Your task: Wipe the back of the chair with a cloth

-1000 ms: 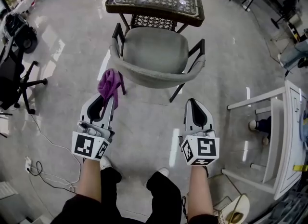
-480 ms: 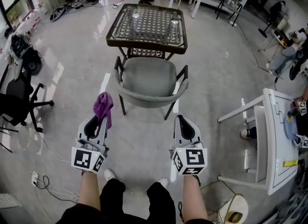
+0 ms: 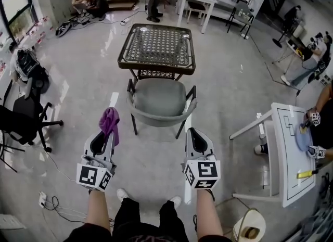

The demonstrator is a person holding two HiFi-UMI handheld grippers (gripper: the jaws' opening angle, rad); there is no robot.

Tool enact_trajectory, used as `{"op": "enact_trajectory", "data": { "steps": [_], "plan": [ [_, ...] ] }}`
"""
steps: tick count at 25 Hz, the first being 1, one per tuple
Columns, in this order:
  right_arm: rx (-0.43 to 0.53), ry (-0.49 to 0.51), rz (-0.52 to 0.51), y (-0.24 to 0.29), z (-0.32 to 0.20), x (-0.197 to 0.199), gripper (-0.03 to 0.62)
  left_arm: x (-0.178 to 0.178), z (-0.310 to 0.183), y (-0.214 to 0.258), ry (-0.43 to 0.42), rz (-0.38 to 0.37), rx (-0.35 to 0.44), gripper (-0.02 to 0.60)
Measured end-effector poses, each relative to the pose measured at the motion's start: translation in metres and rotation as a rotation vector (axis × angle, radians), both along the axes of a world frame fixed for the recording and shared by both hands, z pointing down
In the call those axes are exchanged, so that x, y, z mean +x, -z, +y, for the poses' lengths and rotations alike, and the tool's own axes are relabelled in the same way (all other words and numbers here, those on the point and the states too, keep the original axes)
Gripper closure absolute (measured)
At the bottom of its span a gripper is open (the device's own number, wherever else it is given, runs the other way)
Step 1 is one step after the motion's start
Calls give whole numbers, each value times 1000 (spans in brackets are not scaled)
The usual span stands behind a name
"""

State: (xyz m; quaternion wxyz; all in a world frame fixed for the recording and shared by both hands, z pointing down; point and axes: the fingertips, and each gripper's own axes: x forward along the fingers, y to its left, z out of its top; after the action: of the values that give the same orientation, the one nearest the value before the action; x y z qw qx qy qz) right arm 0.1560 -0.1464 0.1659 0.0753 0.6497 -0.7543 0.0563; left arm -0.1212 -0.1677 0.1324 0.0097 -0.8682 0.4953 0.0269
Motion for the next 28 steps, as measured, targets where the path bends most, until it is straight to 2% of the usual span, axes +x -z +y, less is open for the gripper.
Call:
{"op": "enact_trajectory", "data": {
  "steps": [3,13,22,28],
  "plan": [
    [23,2,2,30,1,-2,566,-5,-2,33,3,23,27,497],
    [89,9,-2,95,8,-6,568,-14,2,107,20,11,81,497],
    [129,3,7,121,3,-3,568,-11,-2,138,17,-10,137,497],
    [140,-6,16,127,4,0,568,-8,0,141,1,-32,161,497]
  ]
}}
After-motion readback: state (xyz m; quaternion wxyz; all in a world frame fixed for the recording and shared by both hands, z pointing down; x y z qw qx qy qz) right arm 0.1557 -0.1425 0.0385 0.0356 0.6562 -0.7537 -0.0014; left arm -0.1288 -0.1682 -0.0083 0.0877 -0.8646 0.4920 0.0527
